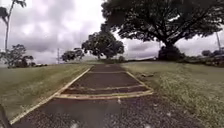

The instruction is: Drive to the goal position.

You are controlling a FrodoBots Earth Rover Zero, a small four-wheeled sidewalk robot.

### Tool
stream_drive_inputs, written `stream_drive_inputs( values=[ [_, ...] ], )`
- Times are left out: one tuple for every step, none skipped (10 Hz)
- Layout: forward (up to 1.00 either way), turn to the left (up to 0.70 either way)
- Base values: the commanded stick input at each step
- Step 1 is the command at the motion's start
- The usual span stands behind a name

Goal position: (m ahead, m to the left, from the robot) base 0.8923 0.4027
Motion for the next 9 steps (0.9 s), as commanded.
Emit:
stream_drive_inputs(
  values=[
    [0.7, 0.0],
    [0.7, 0.0],
    [0.7, 0.0],
    [0.7, 0.0],
    [0.7, 0.0],
    [0.7, 0.0],
    [0.7, 0.0],
    [0.7, 0.0],
    [0.7, 0.0]
  ],
)
